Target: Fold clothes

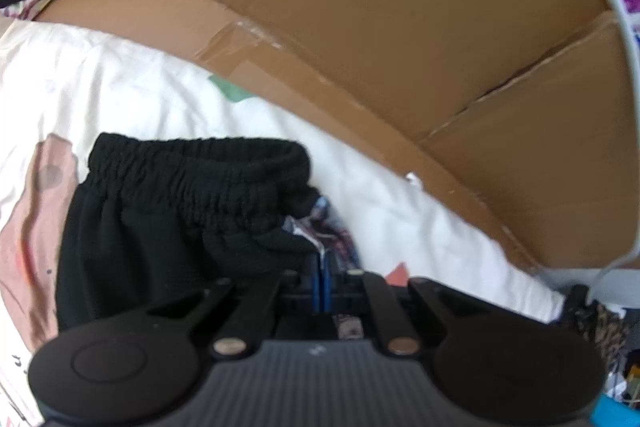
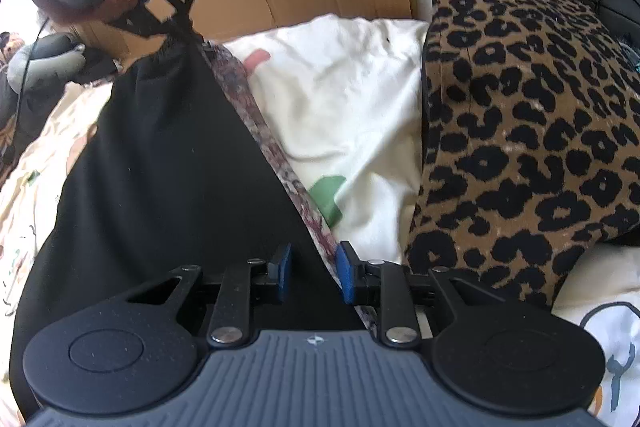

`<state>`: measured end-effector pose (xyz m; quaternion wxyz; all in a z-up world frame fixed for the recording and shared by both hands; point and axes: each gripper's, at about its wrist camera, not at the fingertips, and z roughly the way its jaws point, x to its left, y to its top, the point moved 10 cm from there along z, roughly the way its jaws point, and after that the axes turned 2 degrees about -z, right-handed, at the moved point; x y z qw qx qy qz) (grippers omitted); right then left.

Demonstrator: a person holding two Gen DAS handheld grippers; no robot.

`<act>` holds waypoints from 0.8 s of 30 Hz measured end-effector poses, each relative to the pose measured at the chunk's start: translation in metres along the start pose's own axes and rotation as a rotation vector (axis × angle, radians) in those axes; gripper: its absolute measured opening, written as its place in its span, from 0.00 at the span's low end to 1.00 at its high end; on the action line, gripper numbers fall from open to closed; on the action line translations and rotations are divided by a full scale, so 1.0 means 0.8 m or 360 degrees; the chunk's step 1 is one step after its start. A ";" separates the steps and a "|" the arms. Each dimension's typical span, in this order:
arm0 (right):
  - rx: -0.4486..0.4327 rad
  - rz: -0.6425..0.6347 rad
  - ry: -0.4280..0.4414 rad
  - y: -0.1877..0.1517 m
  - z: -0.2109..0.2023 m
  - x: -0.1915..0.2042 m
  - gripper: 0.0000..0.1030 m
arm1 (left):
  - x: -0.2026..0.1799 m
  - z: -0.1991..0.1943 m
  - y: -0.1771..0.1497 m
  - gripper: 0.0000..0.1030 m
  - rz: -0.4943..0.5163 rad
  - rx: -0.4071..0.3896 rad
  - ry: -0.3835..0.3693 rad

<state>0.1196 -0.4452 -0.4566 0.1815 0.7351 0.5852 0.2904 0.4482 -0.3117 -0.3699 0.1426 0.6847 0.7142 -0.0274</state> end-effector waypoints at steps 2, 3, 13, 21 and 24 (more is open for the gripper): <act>0.0015 -0.0007 -0.0017 -0.003 0.002 -0.002 0.10 | -0.006 -0.001 0.002 0.02 0.0006 -0.0019 -0.0012; 0.0018 -0.0007 -0.0023 -0.004 0.002 -0.003 0.08 | -0.011 0.001 0.004 0.02 0.0011 -0.0024 -0.0016; 0.0031 0.0001 -0.0044 -0.003 0.002 -0.007 0.01 | -0.033 0.014 0.007 0.02 0.0049 -0.0046 -0.0057; 0.0044 0.0044 -0.0034 -0.003 0.004 -0.016 0.01 | -0.040 0.049 0.006 0.02 0.0100 -0.0037 -0.0038; 0.0043 0.0091 -0.0042 -0.003 0.001 -0.023 0.03 | -0.042 0.066 0.002 0.05 0.0151 -0.0008 -0.0062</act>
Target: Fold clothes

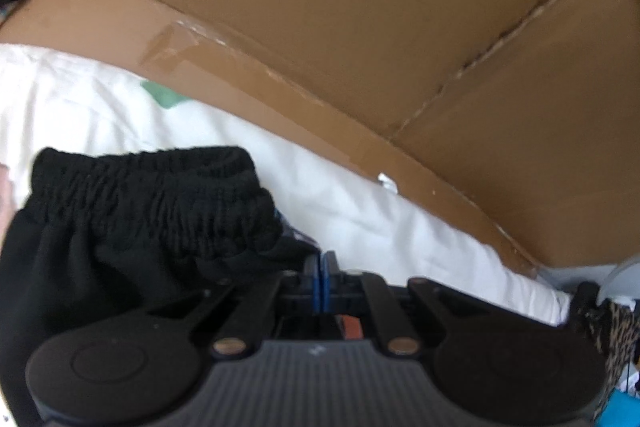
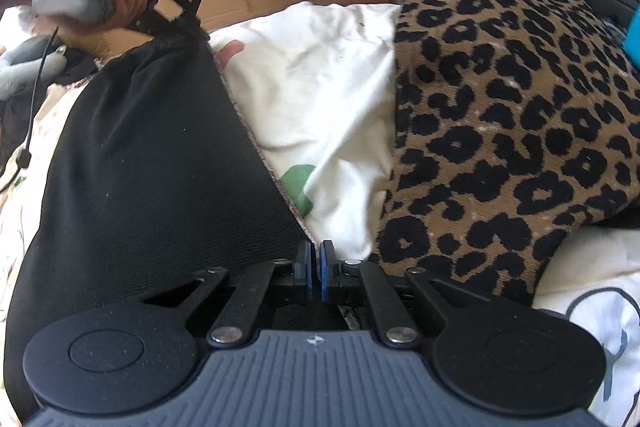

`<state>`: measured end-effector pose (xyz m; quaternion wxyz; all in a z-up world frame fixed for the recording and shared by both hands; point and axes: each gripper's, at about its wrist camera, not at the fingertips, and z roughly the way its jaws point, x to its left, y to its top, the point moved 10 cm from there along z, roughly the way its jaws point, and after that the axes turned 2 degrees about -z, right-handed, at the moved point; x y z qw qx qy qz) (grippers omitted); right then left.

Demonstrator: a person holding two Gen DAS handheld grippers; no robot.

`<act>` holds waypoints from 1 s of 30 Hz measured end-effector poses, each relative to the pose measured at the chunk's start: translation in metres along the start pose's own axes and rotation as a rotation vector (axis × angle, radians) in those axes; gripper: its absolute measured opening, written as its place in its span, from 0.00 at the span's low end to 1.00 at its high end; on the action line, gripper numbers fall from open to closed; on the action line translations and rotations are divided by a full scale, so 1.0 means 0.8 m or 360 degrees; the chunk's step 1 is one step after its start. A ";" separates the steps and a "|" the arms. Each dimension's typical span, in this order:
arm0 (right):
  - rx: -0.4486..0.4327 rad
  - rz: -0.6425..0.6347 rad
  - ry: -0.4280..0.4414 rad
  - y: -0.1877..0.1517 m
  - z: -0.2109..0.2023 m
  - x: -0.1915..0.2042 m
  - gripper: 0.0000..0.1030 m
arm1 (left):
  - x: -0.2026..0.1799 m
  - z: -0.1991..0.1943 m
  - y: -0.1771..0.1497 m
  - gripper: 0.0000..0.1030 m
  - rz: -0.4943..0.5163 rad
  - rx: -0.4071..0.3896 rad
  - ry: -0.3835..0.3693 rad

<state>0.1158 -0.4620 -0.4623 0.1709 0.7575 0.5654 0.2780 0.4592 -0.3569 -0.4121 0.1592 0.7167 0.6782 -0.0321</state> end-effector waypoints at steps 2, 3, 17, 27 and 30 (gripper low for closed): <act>-0.0019 0.0018 0.0003 0.000 -0.006 -0.001 0.09 | -0.009 -0.003 -0.002 0.21 0.0067 0.0024 -0.0061; -0.0033 0.0027 0.0011 0.000 -0.009 -0.001 0.10 | -0.014 -0.006 -0.003 0.34 0.0101 0.0036 -0.0097; -0.0189 0.0016 0.0135 0.014 -0.038 0.040 0.11 | -0.019 -0.081 -0.019 0.41 0.0694 -0.0035 0.0078; -0.0029 0.0141 0.0109 -0.022 -0.020 0.023 0.12 | 0.027 -0.041 -0.014 0.41 0.1035 -0.0091 0.0374; -0.0011 0.0196 0.0123 -0.028 -0.016 0.013 0.14 | 0.028 -0.032 -0.004 0.41 0.1035 -0.0144 0.0367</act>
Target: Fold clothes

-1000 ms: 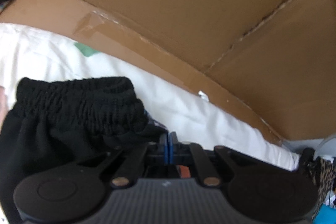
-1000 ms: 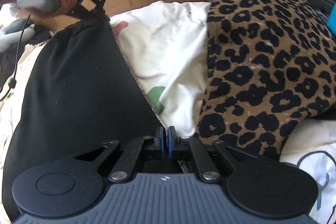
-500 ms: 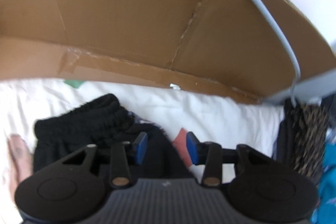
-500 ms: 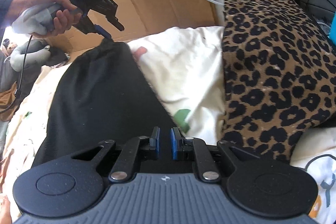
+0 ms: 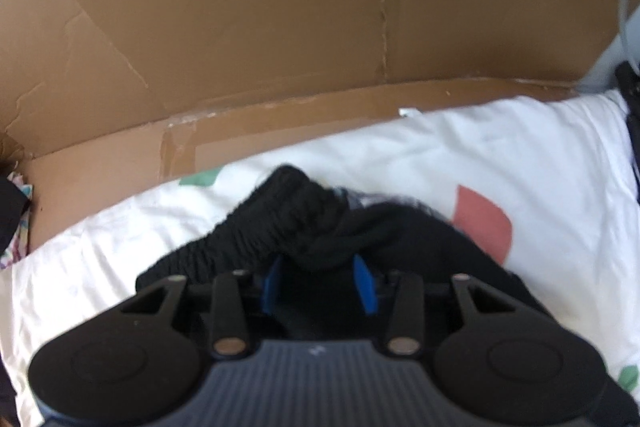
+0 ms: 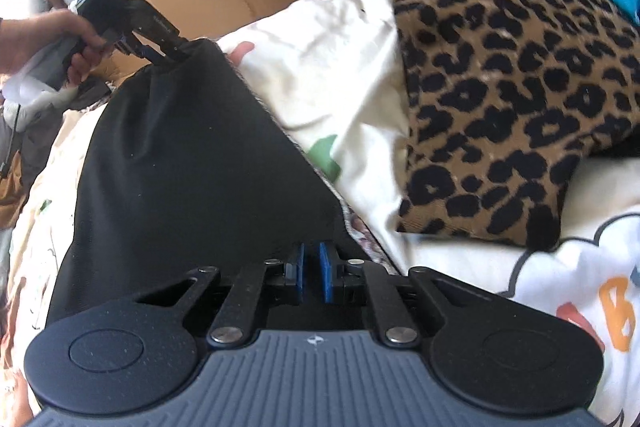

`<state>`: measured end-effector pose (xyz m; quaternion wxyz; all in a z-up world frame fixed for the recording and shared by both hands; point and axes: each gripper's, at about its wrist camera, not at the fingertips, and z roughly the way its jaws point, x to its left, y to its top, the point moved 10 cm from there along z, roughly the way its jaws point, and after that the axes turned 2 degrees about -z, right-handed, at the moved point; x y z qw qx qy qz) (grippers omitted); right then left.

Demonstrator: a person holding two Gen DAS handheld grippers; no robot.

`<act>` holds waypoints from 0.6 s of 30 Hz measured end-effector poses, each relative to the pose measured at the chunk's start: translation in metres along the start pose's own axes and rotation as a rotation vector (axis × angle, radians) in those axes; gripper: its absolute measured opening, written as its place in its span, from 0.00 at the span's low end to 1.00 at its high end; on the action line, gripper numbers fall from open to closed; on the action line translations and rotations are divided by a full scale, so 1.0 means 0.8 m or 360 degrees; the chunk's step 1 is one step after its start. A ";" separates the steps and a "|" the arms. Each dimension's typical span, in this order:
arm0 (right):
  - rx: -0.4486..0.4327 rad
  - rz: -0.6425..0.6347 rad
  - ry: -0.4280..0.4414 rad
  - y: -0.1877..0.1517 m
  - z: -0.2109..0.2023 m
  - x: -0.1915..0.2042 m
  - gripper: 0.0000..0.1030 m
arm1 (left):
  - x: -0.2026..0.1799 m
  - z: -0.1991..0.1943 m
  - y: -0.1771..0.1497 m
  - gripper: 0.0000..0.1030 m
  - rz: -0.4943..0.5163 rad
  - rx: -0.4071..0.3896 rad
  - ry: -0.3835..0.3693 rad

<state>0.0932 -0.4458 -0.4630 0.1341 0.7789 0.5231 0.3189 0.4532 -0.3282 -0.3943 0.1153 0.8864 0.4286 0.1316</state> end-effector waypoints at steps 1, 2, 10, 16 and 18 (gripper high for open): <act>0.0005 0.0009 0.0001 0.000 0.000 -0.003 0.13 | 0.000 0.004 0.003 0.41 -0.0005 -0.0015 0.0005; 0.0009 0.0012 -0.0002 0.000 0.001 -0.005 0.13 | 0.000 0.007 0.005 0.42 -0.0011 -0.0023 0.0011; 0.0020 0.0028 -0.0040 0.000 -0.002 -0.013 0.10 | -0.013 0.018 0.017 0.50 0.0063 -0.0067 0.0088; -0.0028 0.0063 -0.0076 0.001 -0.012 -0.021 0.11 | -0.014 -0.015 0.007 0.49 0.0123 -0.0086 0.0011; -0.0024 0.0060 -0.0088 -0.002 -0.013 -0.022 0.11 | -0.013 -0.031 -0.001 0.48 0.0127 -0.0105 -0.0050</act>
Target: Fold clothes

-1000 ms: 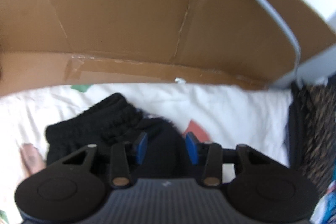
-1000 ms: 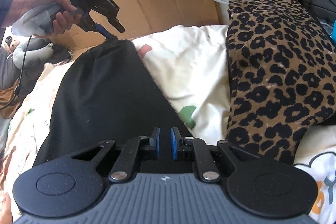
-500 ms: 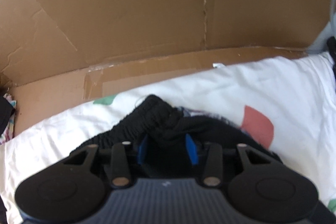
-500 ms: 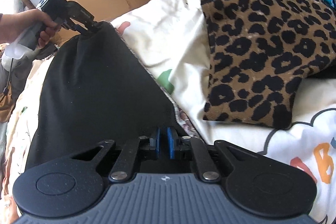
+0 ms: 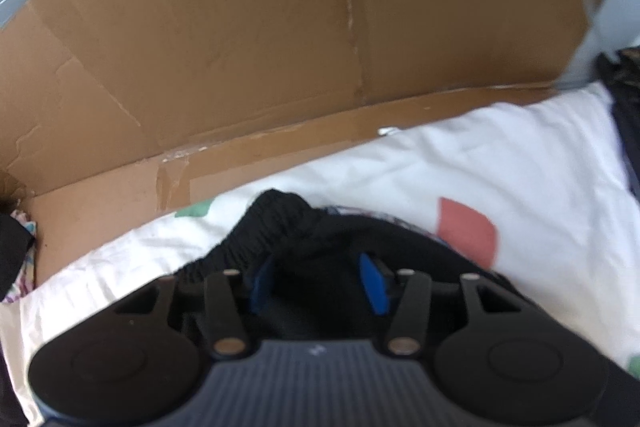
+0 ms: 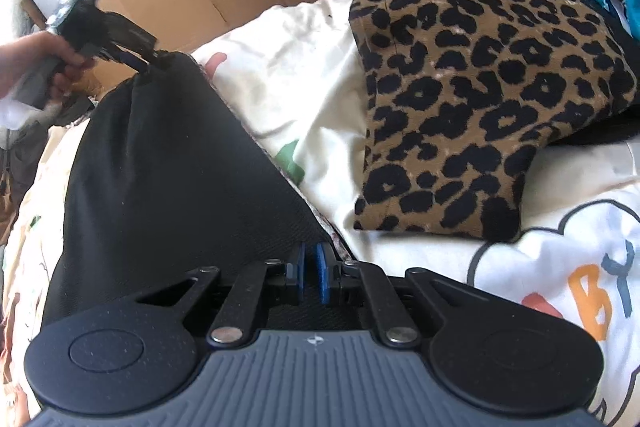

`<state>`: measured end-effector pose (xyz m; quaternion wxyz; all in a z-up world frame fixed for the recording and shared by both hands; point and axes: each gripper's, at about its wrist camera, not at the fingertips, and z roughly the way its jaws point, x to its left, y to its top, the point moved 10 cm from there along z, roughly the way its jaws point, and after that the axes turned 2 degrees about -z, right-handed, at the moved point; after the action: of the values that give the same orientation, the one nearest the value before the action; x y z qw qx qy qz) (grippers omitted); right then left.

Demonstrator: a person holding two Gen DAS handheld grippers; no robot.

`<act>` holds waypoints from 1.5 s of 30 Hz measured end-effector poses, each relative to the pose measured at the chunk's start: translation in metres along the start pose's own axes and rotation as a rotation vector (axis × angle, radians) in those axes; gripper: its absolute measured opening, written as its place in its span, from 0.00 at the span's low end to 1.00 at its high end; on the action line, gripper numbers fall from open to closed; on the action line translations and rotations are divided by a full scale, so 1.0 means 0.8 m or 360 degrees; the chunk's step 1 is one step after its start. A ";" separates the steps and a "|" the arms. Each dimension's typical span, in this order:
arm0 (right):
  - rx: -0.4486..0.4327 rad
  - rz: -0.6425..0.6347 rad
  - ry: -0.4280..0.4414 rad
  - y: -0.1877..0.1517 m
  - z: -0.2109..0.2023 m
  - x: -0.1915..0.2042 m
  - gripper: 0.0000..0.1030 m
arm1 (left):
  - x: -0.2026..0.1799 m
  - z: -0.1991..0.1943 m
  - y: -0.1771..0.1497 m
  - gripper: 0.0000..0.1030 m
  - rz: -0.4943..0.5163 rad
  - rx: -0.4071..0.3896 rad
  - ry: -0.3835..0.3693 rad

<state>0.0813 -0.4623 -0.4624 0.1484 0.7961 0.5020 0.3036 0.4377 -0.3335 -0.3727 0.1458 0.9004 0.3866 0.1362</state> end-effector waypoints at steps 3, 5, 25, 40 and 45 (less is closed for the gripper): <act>0.0002 -0.0001 -0.0017 -0.003 -0.002 -0.002 0.11 | -0.004 -0.019 -0.017 0.46 -0.0004 -0.0002 -0.0105; 0.0004 -0.0006 -0.0025 -0.005 -0.003 -0.003 0.11 | -0.013 -0.028 -0.031 0.43 -0.0007 0.0019 -0.0184; 0.0013 -0.0003 -0.0060 -0.010 0.000 -0.009 0.10 | 0.016 0.002 -0.036 0.40 -0.0054 0.0002 -0.0066; -0.0013 -0.0025 -0.0048 -0.006 -0.003 0.010 0.13 | 0.081 -0.020 -0.093 0.38 -0.0198 0.0071 -0.0078; 0.0020 -0.0022 -0.0102 -0.011 0.003 0.001 0.11 | 0.111 0.009 -0.100 0.40 -0.0300 0.0087 -0.0002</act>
<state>0.0768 -0.4579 -0.4684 0.1615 0.8028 0.5045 0.2737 0.4467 -0.2171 -0.3967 0.1337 0.8638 0.4730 0.1108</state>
